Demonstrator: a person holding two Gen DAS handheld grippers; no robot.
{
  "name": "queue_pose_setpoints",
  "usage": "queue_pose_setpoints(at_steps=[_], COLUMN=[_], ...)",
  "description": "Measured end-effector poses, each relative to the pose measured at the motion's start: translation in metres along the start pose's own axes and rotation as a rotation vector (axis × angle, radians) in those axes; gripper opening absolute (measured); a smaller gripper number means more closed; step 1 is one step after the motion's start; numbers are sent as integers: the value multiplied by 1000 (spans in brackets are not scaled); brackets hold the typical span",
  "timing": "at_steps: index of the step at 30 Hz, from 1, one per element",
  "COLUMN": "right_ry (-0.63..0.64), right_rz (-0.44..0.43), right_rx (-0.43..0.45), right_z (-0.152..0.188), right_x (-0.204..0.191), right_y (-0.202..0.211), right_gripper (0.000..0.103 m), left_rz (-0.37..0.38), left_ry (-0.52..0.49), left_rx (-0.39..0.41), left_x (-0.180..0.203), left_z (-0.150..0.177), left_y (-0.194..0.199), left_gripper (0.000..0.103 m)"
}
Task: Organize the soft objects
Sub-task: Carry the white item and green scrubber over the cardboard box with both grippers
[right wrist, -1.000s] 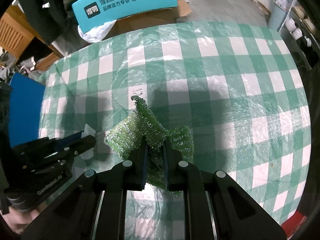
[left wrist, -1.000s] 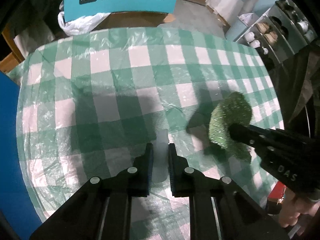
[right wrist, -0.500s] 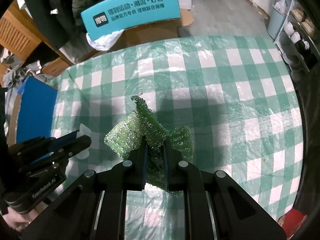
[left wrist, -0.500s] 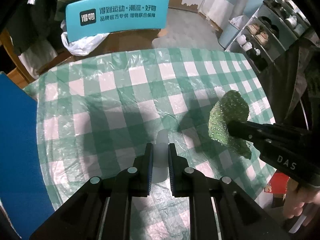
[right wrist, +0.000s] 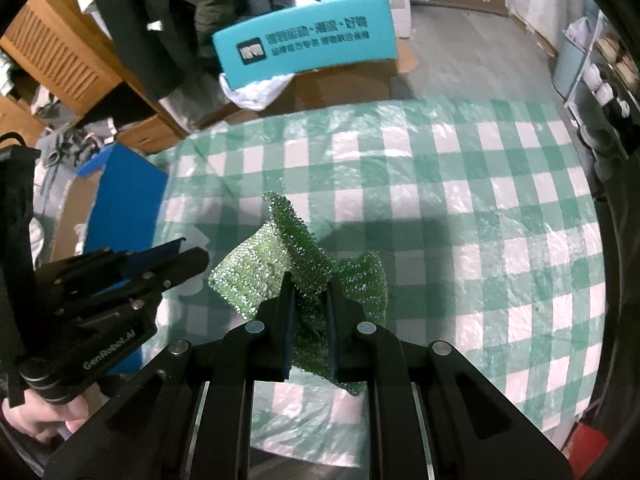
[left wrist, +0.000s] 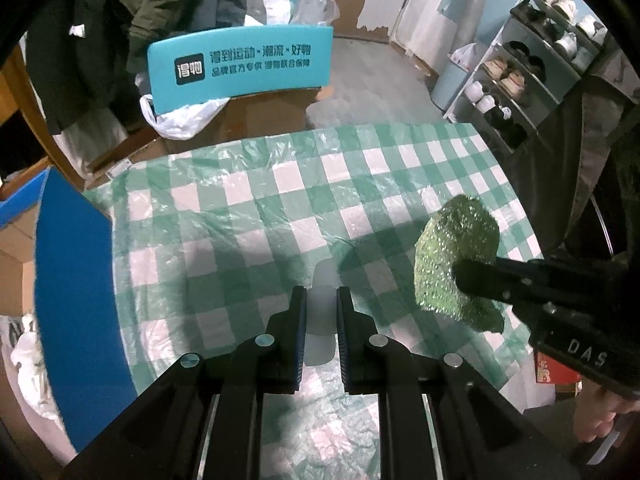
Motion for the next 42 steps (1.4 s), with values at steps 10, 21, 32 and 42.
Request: queue_pose_setpoints(at_steps=[10, 21, 32, 42], right_ry=[37, 108, 166, 231], right_rz=[-26, -83, -137, -177], right_rx=[35, 75, 83, 61], right_z=[-5, -17, -28, -33], right_x=[-24, -70, -117, -165], right_y=[19, 38, 38, 28], right_gripper=[12, 12, 12, 12], left_rz=[-15, -16, -17, -43], left_ry=[8, 24, 64, 113], left_rx=[34, 93, 134, 166], left_x=[-23, -42, -71, -110], left_z=[9, 13, 19, 26], left_y=[32, 72, 101, 120], left_gripper=[14, 14, 14, 14])
Point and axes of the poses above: each gripper's, at about its wrist camera, not at the fingertips, and y roughly against the way its jaws point, x to its right, z to its underside, the point moved 6 cm from there along -y, roughly the way its jaws point, and after that the axes turned 6 degrees about y, right-handed, at the moved point
